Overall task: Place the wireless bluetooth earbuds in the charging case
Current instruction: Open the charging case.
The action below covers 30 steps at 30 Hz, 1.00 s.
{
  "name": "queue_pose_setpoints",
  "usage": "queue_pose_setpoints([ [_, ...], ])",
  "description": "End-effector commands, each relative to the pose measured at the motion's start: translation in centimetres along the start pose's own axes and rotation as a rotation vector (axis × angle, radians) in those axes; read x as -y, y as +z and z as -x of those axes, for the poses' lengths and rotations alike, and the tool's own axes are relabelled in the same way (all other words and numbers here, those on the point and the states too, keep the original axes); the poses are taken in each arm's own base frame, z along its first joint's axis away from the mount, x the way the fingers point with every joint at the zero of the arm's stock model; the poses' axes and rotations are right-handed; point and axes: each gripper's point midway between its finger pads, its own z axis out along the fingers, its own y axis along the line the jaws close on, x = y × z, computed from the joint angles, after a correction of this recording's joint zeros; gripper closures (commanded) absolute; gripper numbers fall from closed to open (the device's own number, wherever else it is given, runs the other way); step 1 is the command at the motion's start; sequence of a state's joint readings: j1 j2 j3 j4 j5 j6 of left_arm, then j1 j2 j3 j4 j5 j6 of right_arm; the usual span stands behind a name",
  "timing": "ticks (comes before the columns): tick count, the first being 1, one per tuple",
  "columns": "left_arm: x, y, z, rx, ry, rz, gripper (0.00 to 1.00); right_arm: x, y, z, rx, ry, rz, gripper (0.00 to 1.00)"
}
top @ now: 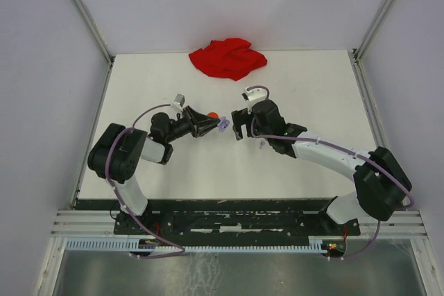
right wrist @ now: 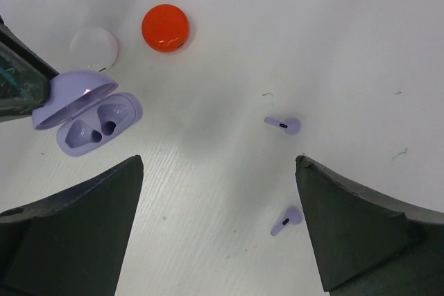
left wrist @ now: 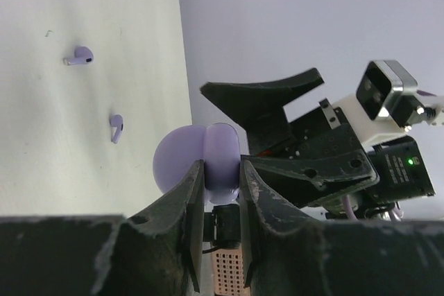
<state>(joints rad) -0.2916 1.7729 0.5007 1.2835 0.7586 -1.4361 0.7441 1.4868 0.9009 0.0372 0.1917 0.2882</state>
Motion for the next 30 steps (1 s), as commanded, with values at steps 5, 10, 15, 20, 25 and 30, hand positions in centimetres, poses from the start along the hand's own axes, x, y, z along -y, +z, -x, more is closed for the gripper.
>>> queue_pose_setpoints([
  [5, 0.4, -0.3, 1.9, 0.083, -0.047, 0.095, 0.97, 1.9, -4.5, 3.5, -0.01, 0.006, -0.103, 0.01],
  [10, 1.7, -0.5, 2.4, 0.104, -0.036, 0.131, 0.97, 1.8, -5.8, 4.0, -0.072, 0.002, -0.104, 0.02],
  [15, 2.8, -0.3, 2.9, 0.093, 0.008, 0.173, 0.97, 1.8, -5.9, 3.4, -0.108, -0.015, -0.102, 0.02],
  [20, 4.0, 0.2, 3.1, 0.072, 0.017, 0.172, 0.97, 1.0, -5.7, 3.1, -0.148, -0.019, -0.061, 0.02],
  [25, 5.1, 0.5, 3.5, 0.037, 0.04, 0.159, 0.97, 0.8, -5.7, 3.5, -0.158, -0.039, -0.056, 0.02],
  [30, 5.6, 0.6, 3.3, -0.027, 0.058, 0.14, 0.97, 0.6, -5.8, 4.5, -0.167, -0.048, -0.053, 0.02],
])
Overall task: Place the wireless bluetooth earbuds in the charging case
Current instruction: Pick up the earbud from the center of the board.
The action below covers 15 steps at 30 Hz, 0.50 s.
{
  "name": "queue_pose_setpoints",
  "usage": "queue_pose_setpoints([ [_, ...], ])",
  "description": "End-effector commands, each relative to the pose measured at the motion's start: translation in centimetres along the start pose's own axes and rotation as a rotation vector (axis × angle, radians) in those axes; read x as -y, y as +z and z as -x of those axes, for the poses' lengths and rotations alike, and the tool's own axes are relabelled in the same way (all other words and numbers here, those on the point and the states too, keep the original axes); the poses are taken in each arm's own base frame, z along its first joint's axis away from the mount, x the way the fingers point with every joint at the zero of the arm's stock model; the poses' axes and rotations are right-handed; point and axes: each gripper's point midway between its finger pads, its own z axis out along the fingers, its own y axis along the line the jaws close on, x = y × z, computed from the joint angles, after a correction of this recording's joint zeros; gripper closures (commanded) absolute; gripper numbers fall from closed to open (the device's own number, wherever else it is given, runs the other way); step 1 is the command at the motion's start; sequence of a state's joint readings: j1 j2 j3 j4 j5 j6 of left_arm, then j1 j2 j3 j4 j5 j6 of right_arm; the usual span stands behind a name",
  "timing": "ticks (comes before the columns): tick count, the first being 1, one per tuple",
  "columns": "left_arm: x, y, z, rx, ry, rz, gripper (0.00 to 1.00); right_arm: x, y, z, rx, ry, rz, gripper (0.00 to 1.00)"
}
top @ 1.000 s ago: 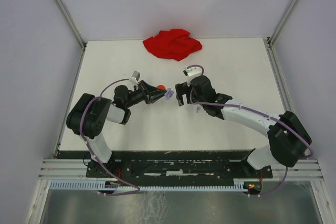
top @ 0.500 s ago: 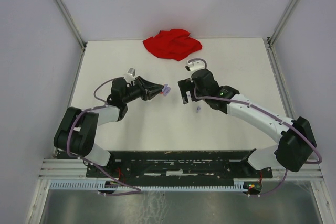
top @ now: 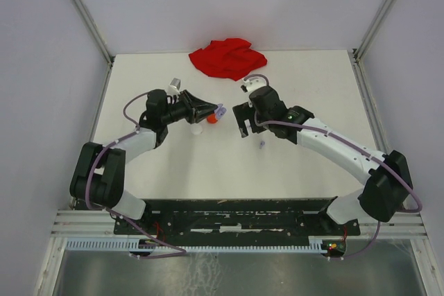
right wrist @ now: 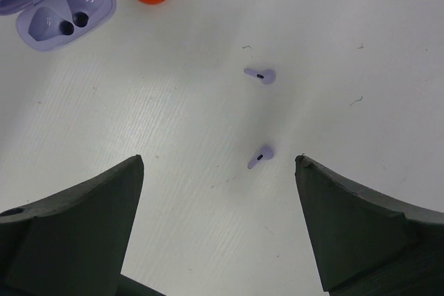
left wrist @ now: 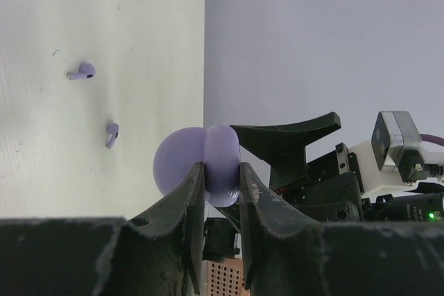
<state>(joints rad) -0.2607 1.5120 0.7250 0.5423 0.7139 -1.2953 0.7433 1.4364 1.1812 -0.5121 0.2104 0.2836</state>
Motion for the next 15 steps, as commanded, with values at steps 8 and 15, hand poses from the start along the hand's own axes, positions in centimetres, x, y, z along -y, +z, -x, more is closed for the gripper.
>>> queue_pose_setpoints([
  [8, 2.9, -1.4, 0.3, -0.05, 0.128, -0.034, 0.97, -0.3, -2.3, 1.8, 0.004, 0.006, 0.032, 0.02],
  [15, 3.3, -1.7, 1.4, 0.001, 0.211, 0.014, 0.97, 1.4, -1.2, 1.2, -0.003, 0.006, -0.078, 0.02],
])
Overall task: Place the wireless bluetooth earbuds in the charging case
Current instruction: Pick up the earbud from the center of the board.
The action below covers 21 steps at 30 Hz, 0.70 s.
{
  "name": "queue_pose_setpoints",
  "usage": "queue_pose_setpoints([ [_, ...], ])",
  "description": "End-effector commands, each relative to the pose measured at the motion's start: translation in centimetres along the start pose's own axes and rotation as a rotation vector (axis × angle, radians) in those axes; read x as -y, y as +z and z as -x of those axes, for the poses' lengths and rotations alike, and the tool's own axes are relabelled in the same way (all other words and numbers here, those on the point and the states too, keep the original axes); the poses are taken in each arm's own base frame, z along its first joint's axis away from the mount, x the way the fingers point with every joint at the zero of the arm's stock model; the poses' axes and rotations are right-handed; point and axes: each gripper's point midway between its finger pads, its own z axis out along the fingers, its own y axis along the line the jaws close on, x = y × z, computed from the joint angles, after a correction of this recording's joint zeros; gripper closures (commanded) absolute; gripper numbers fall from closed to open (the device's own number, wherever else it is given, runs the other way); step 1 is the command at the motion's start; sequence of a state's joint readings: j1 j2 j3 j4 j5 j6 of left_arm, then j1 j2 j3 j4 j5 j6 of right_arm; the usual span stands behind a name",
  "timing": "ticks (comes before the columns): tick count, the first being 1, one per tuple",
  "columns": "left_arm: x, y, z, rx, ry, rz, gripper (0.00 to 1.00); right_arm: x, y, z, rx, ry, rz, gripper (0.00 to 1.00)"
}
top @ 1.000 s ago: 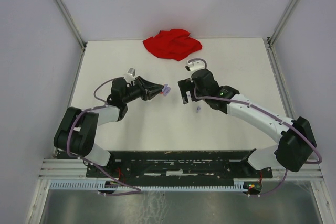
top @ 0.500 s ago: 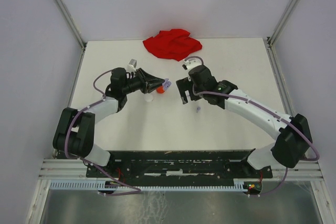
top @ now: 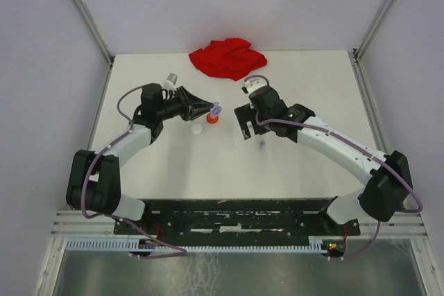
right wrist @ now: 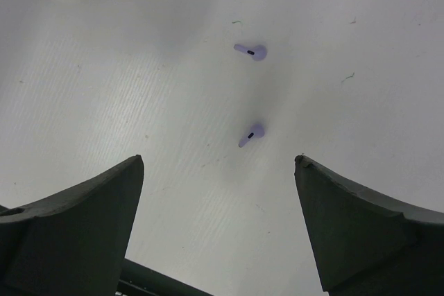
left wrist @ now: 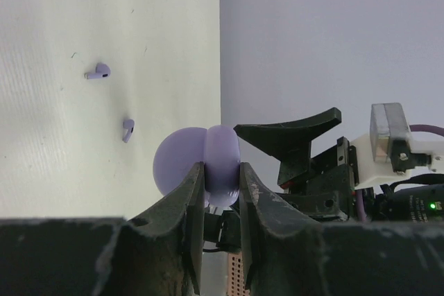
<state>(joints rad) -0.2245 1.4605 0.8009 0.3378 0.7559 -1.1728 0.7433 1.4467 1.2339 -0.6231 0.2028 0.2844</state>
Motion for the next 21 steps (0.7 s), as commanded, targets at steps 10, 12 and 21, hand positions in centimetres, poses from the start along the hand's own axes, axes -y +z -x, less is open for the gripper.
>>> queue_pose_setpoints([
  [10, 0.8, 0.2, 1.5, 0.067, 0.131, -0.07, 0.97, 4.4, 4.5, -1.6, -0.043, 0.13, -0.224, 0.06],
  [12, 0.6, 0.4, 1.7, 0.074, 0.128, -0.064, 0.97, 4.3, 5.2, -2.5, -0.062, 0.154, -0.222, 0.08],
  [21, -1.0, 1.0, 1.4, 0.049, 0.09, -0.053, 0.97, 3.9, 7.0, -5.1, -0.145, 0.222, -0.232, 0.2],
])
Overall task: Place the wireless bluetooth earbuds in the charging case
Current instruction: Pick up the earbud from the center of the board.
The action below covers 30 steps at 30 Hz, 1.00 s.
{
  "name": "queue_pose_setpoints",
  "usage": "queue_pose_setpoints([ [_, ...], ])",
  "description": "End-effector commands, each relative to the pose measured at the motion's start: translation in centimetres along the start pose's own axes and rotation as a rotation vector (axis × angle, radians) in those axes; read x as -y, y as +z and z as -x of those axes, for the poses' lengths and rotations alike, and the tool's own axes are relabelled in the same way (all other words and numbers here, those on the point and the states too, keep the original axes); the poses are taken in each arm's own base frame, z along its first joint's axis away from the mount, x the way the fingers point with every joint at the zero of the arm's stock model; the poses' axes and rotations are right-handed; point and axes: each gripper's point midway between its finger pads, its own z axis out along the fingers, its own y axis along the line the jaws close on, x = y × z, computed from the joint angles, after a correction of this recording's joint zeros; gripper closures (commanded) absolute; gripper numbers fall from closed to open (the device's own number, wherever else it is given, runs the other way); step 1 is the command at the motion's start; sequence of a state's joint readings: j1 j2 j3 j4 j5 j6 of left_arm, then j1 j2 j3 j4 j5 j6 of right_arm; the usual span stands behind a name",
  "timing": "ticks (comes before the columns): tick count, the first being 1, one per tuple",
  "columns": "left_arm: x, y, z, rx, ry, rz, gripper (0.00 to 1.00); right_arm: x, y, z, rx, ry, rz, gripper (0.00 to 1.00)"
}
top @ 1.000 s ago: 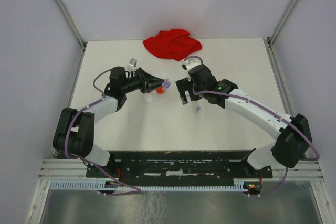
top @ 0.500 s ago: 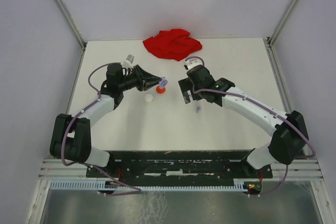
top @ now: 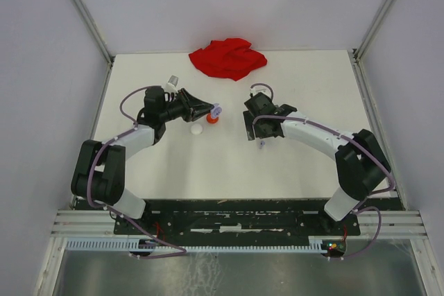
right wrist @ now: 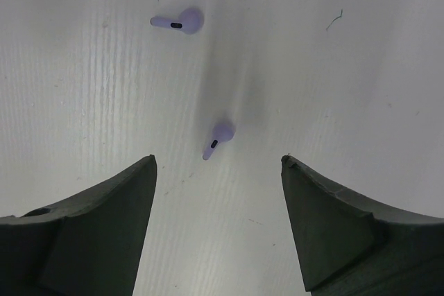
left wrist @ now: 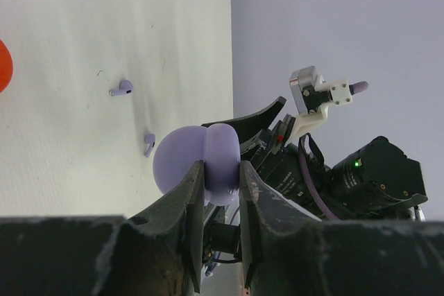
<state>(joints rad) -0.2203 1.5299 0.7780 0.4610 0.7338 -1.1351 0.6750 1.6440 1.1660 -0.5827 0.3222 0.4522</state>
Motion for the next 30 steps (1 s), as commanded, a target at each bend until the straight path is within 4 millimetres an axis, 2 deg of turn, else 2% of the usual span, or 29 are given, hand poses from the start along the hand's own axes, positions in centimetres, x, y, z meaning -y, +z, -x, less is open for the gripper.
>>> queue_pose_setpoints([
  [1, 0.5, 0.0, 0.3, 0.013, 0.029, -0.04, 0.97, -0.4, 0.4, 0.4, 0.014, 0.066, -0.004, 0.22],
  [15, -0.3, 0.1, -0.1, -0.004, 0.018, -0.03, 0.97, -1.1, 2.6, -1.9, -0.063, 0.166, -0.017, 0.39],
  [30, -1.1, 0.1, -0.6, -0.008, 0.001, -0.021, 0.97, -1.1, 4.6, -3.0, -0.104, 0.221, -0.011, 0.44],
])
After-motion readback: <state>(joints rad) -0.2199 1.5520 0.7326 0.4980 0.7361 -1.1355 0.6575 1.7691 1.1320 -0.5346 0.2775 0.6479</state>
